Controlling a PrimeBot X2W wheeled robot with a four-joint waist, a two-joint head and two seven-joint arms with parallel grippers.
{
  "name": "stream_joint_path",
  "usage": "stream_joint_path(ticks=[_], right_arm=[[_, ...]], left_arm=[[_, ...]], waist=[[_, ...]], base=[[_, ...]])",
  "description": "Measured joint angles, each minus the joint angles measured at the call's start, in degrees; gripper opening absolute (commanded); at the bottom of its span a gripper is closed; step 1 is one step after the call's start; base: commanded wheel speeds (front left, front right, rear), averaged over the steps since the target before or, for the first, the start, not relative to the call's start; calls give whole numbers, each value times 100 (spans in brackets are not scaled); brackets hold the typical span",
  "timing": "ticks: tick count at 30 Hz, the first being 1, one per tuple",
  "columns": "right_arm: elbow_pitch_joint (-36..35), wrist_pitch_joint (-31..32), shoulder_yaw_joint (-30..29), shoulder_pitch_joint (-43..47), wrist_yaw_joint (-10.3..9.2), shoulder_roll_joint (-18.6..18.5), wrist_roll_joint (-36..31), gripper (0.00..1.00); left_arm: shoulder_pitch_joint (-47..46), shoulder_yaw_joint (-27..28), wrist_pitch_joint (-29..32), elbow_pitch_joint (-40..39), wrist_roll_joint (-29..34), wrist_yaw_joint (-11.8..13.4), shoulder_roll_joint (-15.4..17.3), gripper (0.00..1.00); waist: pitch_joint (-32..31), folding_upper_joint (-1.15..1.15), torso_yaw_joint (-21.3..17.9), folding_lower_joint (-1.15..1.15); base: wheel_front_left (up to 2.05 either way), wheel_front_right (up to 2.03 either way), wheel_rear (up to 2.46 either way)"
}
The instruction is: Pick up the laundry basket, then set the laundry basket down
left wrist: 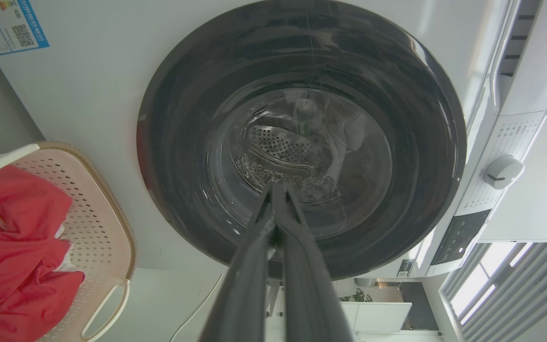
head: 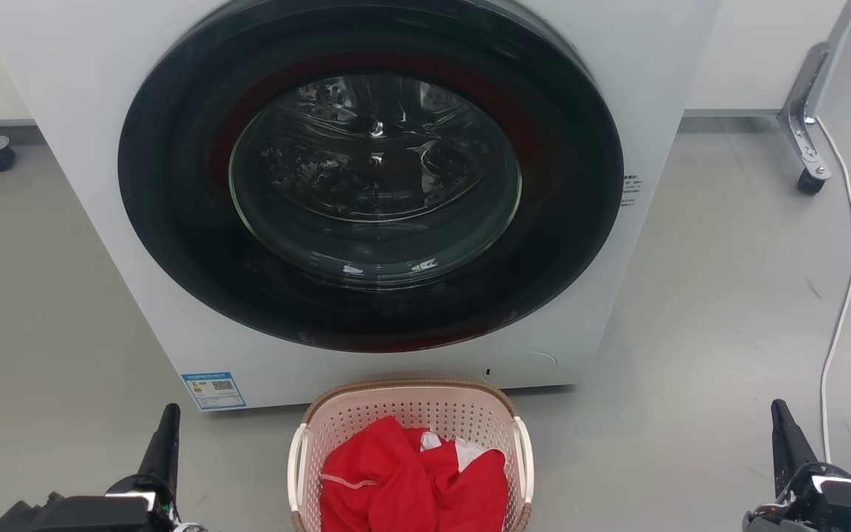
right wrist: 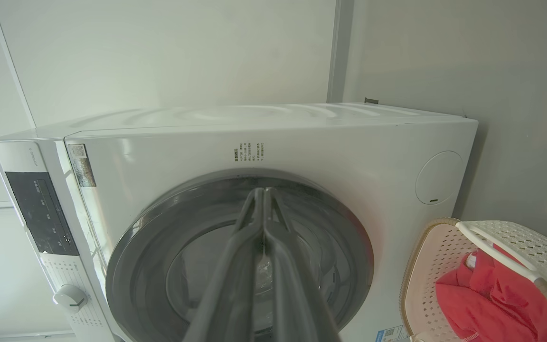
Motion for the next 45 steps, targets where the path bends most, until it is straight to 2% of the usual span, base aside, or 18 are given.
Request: stream_joint_path(ticks=[45], right_arm=[[-2, 0, 0, 0, 5, 1, 7, 0]], left_arm=[[0, -1, 0, 2, 0, 0, -1, 0]], waist=[[0, 0, 0, 0]], base=[[0, 0, 0]])
